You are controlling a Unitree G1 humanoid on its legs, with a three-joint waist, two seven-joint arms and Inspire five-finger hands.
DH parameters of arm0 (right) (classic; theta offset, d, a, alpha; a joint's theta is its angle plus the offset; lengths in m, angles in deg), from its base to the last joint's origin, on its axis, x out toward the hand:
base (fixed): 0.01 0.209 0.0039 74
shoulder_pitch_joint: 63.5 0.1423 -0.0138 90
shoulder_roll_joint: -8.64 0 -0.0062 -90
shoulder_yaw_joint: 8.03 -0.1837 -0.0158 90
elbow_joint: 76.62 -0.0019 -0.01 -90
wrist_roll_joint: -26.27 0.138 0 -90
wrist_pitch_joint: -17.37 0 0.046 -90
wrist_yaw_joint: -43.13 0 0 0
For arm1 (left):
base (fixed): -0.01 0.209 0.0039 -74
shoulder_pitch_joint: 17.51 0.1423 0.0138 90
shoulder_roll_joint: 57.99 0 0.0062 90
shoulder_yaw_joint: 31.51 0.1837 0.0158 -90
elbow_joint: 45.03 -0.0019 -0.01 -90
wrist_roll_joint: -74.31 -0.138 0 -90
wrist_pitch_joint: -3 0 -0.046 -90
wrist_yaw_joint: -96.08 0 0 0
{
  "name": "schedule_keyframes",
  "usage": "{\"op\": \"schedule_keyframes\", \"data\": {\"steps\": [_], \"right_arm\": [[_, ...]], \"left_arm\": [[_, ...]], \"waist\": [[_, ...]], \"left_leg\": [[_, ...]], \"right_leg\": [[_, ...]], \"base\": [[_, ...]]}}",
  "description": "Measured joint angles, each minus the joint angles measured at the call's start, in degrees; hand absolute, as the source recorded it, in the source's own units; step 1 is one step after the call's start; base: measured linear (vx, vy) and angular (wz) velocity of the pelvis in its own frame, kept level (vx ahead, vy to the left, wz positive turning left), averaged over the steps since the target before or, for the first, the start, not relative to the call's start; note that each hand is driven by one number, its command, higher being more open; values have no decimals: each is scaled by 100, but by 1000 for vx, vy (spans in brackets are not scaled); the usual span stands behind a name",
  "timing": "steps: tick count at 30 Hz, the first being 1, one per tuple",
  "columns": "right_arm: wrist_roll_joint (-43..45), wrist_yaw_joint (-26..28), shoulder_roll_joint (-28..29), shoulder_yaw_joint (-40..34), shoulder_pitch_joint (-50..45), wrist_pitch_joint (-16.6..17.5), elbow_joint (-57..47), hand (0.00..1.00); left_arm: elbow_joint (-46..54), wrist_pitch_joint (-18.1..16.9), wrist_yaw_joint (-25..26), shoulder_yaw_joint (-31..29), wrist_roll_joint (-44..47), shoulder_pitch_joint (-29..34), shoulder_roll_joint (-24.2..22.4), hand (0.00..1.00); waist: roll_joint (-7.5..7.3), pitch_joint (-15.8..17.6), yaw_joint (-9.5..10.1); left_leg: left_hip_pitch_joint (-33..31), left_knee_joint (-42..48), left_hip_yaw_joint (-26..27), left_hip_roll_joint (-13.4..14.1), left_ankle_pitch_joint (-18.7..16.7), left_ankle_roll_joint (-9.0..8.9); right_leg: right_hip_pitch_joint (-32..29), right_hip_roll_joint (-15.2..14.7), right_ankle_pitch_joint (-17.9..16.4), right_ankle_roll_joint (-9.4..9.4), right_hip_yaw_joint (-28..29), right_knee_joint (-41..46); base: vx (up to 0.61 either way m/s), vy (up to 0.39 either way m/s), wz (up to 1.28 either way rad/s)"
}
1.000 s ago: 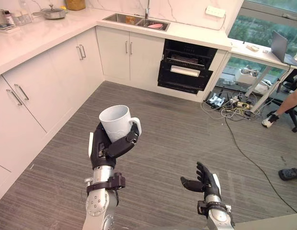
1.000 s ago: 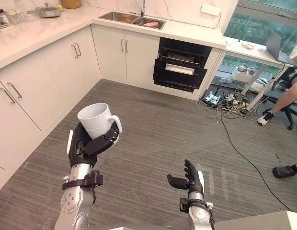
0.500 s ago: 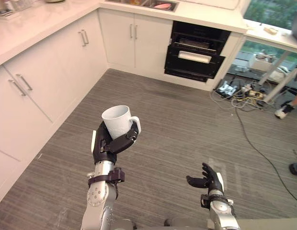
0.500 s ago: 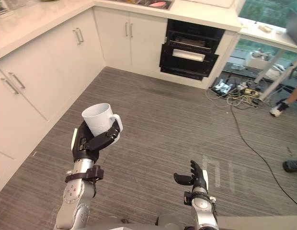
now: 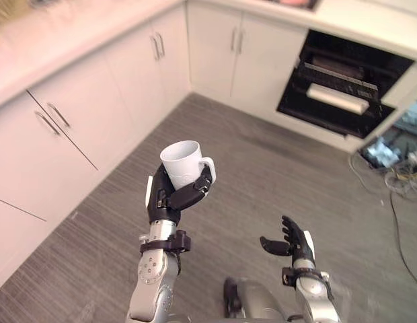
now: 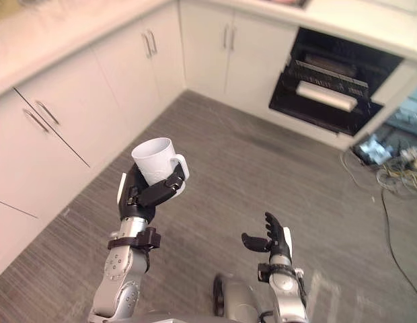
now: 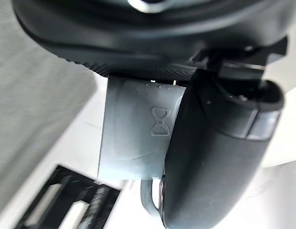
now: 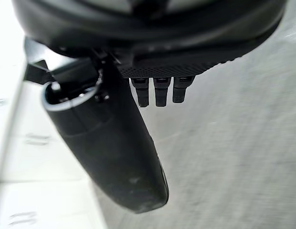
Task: Walk over to the sink, pick up the cup, carry it to the dishwasher, place the cup inside the dishwasher, then close the dishwasher door
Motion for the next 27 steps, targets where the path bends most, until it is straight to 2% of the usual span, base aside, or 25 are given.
{"op": "schedule_keyframes", "data": {"steps": [2, 4, 5, 7, 8, 9, 10, 11, 12, 13, 14, 15, 16, 17, 18, 19, 20, 21, 22, 23, 25, 26, 27], "right_arm": [[47, -39, 86, 37, -49, 21, -22, 90], [50, -48, 129, 36, -75, 19, -20, 90], [52, -45, 126, 21, -67, 19, 36, 90], [54, -48, 90, -3, 2, 13, 215, 90], [54, -48, 50, -47, 64, -16, 341, 90], [54, -54, 24, -93, 105, -15, 411, 90], [54, -63, -75, -130, 203, -17, 573, 90], [54, -67, -151, -138, 296, -20, 720, 90], [54, -76, -153, -138, 328, -21, 783, 90], [51, -101, -117, -131, 373, -29, 877, 90], [47, -103, -120, -120, 373, -37, 870, 90], [44, -105, -125, -123, 373, -37, 871, 90], [37, -115, -101, -126, 372, -38, 877, 90], [28, -114, -21, -117, 421, -38, 881, 90], [24, -114, 34, -113, 472, -38, 891, 90], [23, -113, 88, -77, 541, -39, 889, 90], [22, -113, 161, -27, 560, -39, 857, 90], [21, -112, 214, 7, 559, -39, 817, 90], [13, -112, 304, 111, 560, -36, 681, 90], [2, -108, 346, 161, 560, -30, 589, 90], [-5, -96, 447, 252, 586, 9, 279, 90], [-6, -92, 446, 252, 610, 13, 246, 90], [-9, -96, 428, 250, 660, 16, 162, 90]], "left_arm": [[125, -24, -28, -56, 2, 125, 2, 30], [121, -17, -27, -101, 4, 213, 14, 30], [95, -12, -27, -167, 7, 309, 1, 30], [17, 7, -26, -263, 24, 317, 2, 30], [-9, 20, -26, -290, 52, 316, 15, 30], [-14, 20, -27, -288, 52, 316, 13, 30], [2, 18, -26, -288, 51, 316, -16, 30], [35, 12, -13, -305, 50, 299, 9, 30], [27, 13, -6, -322, 50, 295, 22, 30], [5, 26, 15, -327, 48, 296, 81, 30], [1, 35, 37, -325, 47, 293, 117, 30], [1, 44, 39, -304, 46, 299, 139, 30], [-5, 74, 41, -255, 42, 320, 249, 30], [-15, 85, 42, -231, 41, 317, 399, 30], [-19, 93, 46, -226, 41, 306, 510, 30], [-69, 122, 77, -201, 35, 279, 603, 30], [-93, 144, 150, -158, 34, 282, 586, 30], [-90, 141, 160, -137, 29, 279, 578, 30], [-76, 124, 159, -76, 25, 234, 580, 30], [-62, 111, 158, -33, 20, 202, 587, 30], [-41, 103, 130, 109, -4, 40, 575, 30], [-39, 102, 121, 128, -5, 23, 568, 30], [-36, 93, 117, 162, -5, 1, 566, 30]], "waist": [[49, -7, 242], [38, -4, 345], [22, 5, 407], [-65, 58, 434], [-96, 74, 432], [-101, 72, 427], [-69, 52, 428], [-76, 54, 443], [-85, 48, 455], [-198, 19, 414], [-262, -8, 380], [-269, -9, 381], [-335, -38, 390], [-489, -59, 350], [-538, -55, 264], [-540, -45, 151], [-520, -34, 164], [-515, -32, 170], [-492, -40, 165], [-465, -42, 155], [-508, -72, 116], [-512, -80, 99], [-523, -94, 4]], "left_leg": [[-992, 1170, 601, 578, -382, 353], [-1426, 1033, 940, 738, -610, 382], [-1667, 344, 1298, 800, -847, 364], [-1708, -747, 1479, 635, -960, 344], [-1695, -1816, 1429, 351, -927, 288], [-1684, -2423, 1330, 184, -817, 238], [-1648, -3657, 1062, -74, -436, 137], [-1572, -4330, 903, -225, 237, 122], [-1491, -4335, 886, -301, 617, 255], [-1514, -4010, 897, -402, 758, 653], [-1676, -3463, 934, -450, 311, 718], [-1691, -3245, 968, -450, 88, 753], [-1590, -3030, 1104, -497, -288, 809], [-1322, -3077, 1224, -666, -534, 881], [-1167, -3126, 1230, -757, -615, 928], [-810, -3209, 1248, -826, -797, 985], [-311, -3406, 1378, -802, -958, 1023], [-66, -3533, 1432, -784, -1029, 1043], [336, -3787, 1531, -727, -1137, 1010], [492, -3882, 1576, -697, -1189, 973], [1024, -4200, 1746, -669, -1346, 766], [1156, -4293, 1789, -672, -1386, 718], [1506, -4531, 1830, -713, -1469, 579]], "right_leg": [[803, 274, -116, -9, 140, -699], [1155, 284, -123, -7, 249, -1023], [1453, 201, -145, 29, 348, -1243], [1716, 42, -215, 55, 431, -1366], [1901, -123, -287, 97, 482, -1456], [1971, -207, -313, 107, 501, -1497], [2070, -314, -379, 179, 576, -1556], [2213, -415, -523, 358, 719, -1576], [2290, -493, -577, 443, 797, -1583], [2394, -676, -612, 500, 928, -1538], [2302, -779, -609, 506, 1056, -1195], [2197, -808, -612, 511, 1137, -901], [1835, -889, -610, 604, 1288, 65], [1250, -1100, -315, 1190, 1330, 1454], [932, -1187, -35, 1498, 1354, 2164], [399, -1209, -154, 1324, 1365, 3273], [-42, -1198, -386, 1039, 1228, 3817], [-244, -1186, -472, 896, 1096, 3882], [-678, -1139, -623, 667, 751, 3750], [-909, -1107, -675, 598, 545, 3586], [-1531, -1014, -686, 503, -172, 2460], [-1590, -965, -648, 478, -328, 2033], [-1698, -753, -392, 352, -591, 966]], "base": [[409, -165, -22], [413, -92, -26], [494, -38, -27], [424, 57, -19], [444, 137, -12], [450, 177, -19], [552, 238, -34], [471, 222, -39], [490, 265, -37], [524, 286, -19], [538, 289, -15], [555, 281, -21], [548, 272, -31], [629, 290, -21], [615, 232, 0], [606, 182, -7], [509, 126, -22], [489, 92, -46], [362, 43, -38], [455, 18, -41], [481, -12, -34], [649, -31, -27], [581, -38, -13]]}}
